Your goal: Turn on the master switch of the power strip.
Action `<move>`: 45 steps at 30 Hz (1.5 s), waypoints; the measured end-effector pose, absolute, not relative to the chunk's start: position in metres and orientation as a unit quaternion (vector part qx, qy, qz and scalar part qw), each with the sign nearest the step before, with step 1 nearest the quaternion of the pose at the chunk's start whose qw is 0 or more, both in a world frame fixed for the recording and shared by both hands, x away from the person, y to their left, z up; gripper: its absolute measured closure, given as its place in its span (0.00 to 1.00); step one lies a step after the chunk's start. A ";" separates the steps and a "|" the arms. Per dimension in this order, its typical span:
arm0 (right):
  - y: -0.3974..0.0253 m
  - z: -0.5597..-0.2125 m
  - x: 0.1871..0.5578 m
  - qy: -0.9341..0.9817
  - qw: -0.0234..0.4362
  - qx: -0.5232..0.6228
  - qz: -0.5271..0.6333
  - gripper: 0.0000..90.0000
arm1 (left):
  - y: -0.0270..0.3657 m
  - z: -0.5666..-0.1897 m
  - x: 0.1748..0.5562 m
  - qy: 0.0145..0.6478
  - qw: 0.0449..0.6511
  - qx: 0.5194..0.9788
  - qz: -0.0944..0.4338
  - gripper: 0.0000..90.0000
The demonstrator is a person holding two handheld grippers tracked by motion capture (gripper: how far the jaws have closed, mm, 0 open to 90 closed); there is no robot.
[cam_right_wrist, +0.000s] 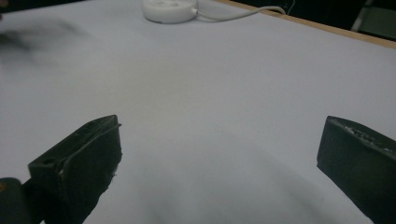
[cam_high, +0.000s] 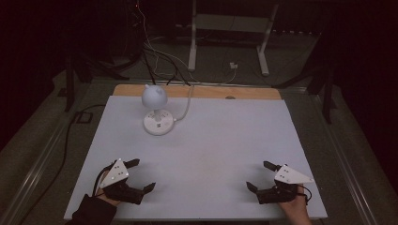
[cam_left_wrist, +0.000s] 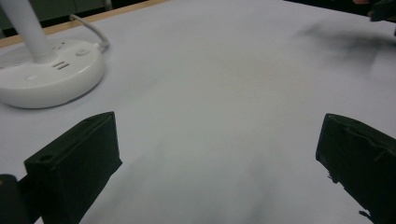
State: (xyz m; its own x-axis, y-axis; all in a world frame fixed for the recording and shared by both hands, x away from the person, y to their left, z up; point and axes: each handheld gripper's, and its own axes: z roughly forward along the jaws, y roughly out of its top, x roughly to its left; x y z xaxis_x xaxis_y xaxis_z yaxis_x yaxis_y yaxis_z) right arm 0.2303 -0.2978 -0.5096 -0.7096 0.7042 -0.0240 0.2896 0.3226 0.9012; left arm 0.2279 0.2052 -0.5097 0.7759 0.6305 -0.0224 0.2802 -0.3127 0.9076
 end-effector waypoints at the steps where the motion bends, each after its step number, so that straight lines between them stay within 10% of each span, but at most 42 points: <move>1: -0.297 -0.509 0.230 0.785 0.213 0.316 0.488 0.00 | 0.205 -0.510 0.228 0.288 0.510 0.792 0.172 0.00; 45: -0.299 -0.502 0.226 0.765 0.224 0.321 0.512 0.00 | 0.199 -0.489 0.247 0.312 0.509 0.781 0.184 0.00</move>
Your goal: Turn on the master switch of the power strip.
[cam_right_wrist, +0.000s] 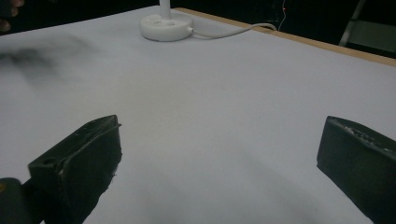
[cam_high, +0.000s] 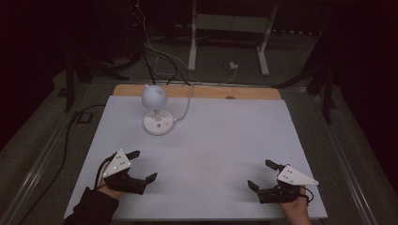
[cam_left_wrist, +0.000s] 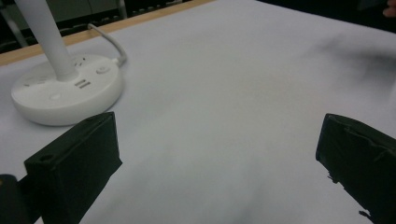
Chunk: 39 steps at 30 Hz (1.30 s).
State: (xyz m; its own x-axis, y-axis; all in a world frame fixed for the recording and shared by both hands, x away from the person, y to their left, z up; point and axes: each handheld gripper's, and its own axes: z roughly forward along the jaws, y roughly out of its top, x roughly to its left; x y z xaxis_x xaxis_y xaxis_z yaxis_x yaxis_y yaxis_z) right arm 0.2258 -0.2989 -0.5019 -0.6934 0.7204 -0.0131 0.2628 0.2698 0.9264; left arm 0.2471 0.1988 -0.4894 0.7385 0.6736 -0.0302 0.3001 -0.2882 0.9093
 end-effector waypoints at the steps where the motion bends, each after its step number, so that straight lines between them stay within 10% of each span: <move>1: -0.299 -0.502 0.226 0.765 0.224 0.322 0.511 0.00 | 0.198 -0.488 0.248 0.311 0.510 0.781 0.183 0.00; 39: -0.299 -0.502 0.224 0.763 0.221 0.323 0.514 0.00 | 0.157 -0.463 0.307 0.302 0.516 0.778 0.193 0.01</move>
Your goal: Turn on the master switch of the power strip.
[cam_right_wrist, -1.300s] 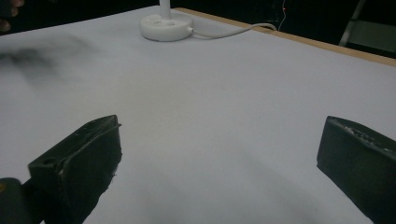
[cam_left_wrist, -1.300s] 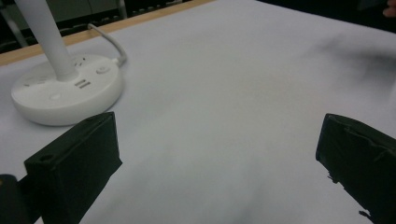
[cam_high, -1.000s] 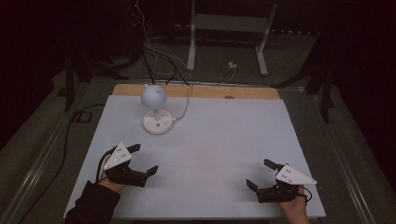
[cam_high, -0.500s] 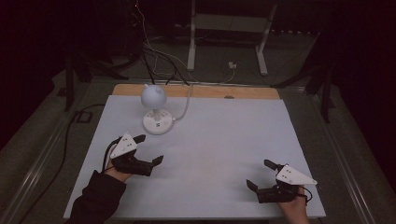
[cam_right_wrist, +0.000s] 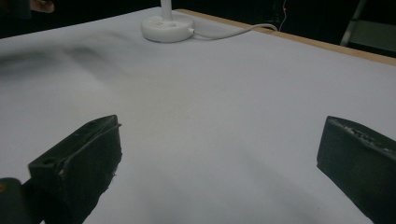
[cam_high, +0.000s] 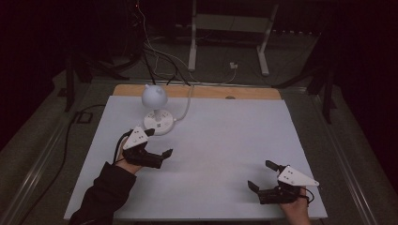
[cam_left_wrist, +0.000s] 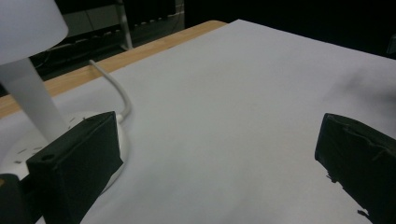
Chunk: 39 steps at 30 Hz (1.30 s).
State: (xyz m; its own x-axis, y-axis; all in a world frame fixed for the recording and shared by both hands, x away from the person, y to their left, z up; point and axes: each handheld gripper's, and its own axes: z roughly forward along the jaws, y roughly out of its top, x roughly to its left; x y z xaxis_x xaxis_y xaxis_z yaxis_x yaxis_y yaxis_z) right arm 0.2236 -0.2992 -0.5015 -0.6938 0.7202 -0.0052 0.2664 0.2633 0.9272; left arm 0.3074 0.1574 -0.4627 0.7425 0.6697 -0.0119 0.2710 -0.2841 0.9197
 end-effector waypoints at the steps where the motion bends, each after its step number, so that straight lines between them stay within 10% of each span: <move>1: -0.299 -0.501 0.223 0.763 0.221 0.323 0.514 0.00 | 0.156 -0.463 0.309 0.301 0.515 0.779 0.194 0.01; 39: -0.301 -0.502 0.224 0.759 0.215 0.330 0.518 0.00 | 0.139 -0.487 0.369 0.387 0.488 0.757 0.198 0.01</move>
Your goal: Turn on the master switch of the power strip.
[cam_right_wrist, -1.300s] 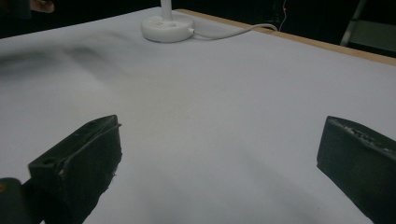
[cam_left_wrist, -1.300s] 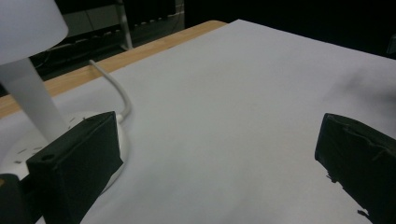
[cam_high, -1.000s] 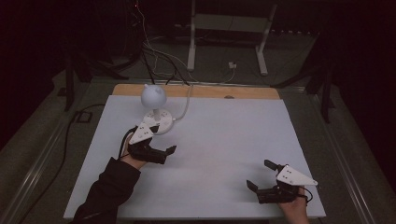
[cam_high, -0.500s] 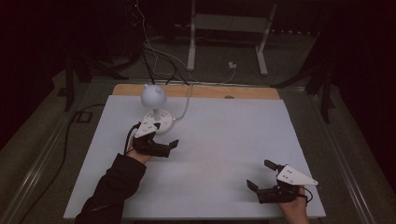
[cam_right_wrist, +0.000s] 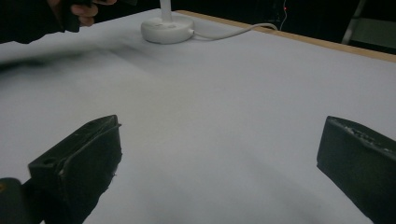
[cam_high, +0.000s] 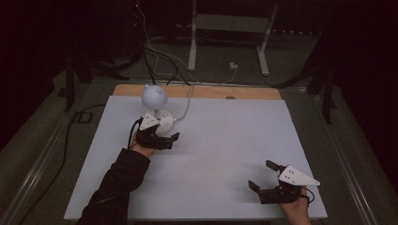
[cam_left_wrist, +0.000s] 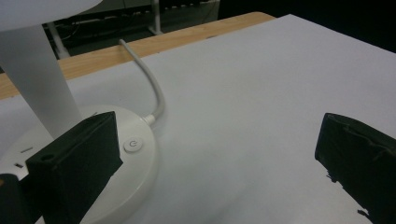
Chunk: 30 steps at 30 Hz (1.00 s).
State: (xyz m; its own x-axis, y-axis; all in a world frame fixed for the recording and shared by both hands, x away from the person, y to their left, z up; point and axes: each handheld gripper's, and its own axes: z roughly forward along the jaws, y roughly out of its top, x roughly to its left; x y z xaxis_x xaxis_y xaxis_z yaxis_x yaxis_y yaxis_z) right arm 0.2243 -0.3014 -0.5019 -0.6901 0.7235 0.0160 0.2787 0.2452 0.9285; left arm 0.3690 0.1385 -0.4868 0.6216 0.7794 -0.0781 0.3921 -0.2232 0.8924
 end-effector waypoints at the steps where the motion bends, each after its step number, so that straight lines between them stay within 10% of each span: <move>1: -0.302 -0.502 0.224 0.758 0.214 0.331 0.519 0.00 | 0.138 -0.487 0.370 0.391 0.483 0.757 0.202 0.01; 18: -0.302 -0.502 0.224 0.759 0.210 0.330 0.520 0.00 | 0.129 -0.498 0.389 0.407 0.457 0.759 0.221 0.09; 30: -0.301 -0.503 0.225 0.762 0.204 0.330 0.519 0.00 | 0.130 -0.501 0.398 0.429 0.434 0.746 0.267 0.45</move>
